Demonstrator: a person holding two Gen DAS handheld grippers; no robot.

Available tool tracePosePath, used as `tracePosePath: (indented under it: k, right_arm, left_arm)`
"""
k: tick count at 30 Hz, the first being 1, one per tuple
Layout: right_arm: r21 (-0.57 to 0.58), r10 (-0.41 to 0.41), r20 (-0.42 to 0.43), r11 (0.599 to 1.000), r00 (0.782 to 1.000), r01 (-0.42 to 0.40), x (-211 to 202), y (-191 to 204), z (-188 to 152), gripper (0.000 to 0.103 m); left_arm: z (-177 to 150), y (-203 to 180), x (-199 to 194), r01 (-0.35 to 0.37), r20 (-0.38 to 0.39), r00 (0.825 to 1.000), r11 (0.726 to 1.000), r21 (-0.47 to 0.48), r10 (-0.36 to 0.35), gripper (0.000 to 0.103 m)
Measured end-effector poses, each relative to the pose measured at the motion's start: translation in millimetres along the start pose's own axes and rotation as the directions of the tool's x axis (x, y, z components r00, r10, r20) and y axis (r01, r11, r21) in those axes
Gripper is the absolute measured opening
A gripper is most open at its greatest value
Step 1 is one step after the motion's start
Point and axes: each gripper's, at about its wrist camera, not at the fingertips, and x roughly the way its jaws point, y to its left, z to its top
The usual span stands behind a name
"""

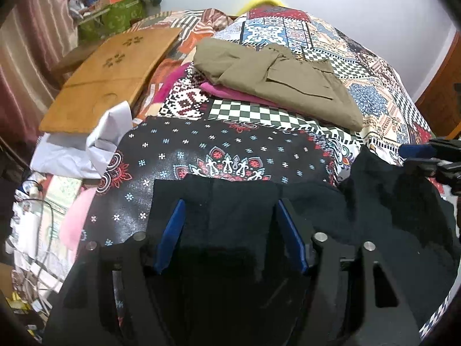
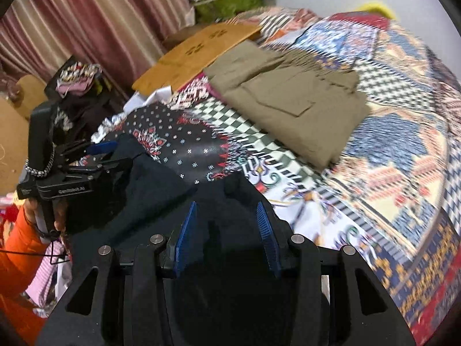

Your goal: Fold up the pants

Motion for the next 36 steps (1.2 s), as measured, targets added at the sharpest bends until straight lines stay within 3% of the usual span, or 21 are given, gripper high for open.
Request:
tracePosePath:
  k: [3, 10, 14, 20, 25, 27, 31, 36]
  right_arm:
    - [-0.012, 0.027, -0.073, 1.000, 0.997, -0.028, 20.1, 1.2, 7.5, 0.040]
    - [-0.030, 0.046, -0.193, 0.998, 0.980, -0.053, 42.0, 1.1, 3.9, 0.041]
    - [-0.011, 0.077, -0.213, 0.997, 0.974, -0.082, 48.8, 0.0, 6.6, 0.044]
    - [0.102, 0.172, -0.179, 0.983, 0.969, -0.155, 58.9, -10.0, 22.0, 0.044]
    - [0.126, 0.149, -0.031, 0.982, 0.988, -0.144, 45.7, -13.3, 30.2, 0.044]
    - [0.122, 0.124, 0.004, 0.985, 0.992, -0.123, 42.6, -14.6, 34.1, 0.038]
    - [0.047, -0.062, 0.021, 0.997, 0.998, 0.061, 40.3, -9.7, 36.2, 0.038]
    - [0.101, -0.070, 0.050, 0.993, 0.996, 0.065, -5.0, -31.0, 19.6, 0.040]
  left_arm:
    - [-3.1, 7.8, 6.5, 0.007, -0.004, 1.000, 1.000, -0.022, -0.007, 0.077]
    - [-3.2, 7.4, 11.8, -0.021, 0.017, 1.000, 1.000, 0.001, 0.021, 0.082]
    - [-2.4, 11.2, 14.8, -0.016, 0.021, 1.000, 1.000, -0.008, 0.016, 0.083]
    - [-5.8, 14.3, 15.0, -0.031, 0.036, 0.999, 0.999, -0.027, 0.032, 0.088]
    - [-6.7, 23.4, 12.4, -0.056, 0.058, 0.996, 0.995, -0.079, 0.061, 0.088]
    - [-5.9, 27.1, 11.6, -0.065, 0.061, 0.996, 0.993, -0.097, 0.071, 0.088]
    - [-4.2, 26.6, 12.6, -0.078, 0.058, 0.995, 0.992, -0.098, 0.084, 0.089]
    - [-1.2, 29.6, 13.5, -0.076, 0.041, 0.996, 0.991, -0.108, 0.081, 0.093]
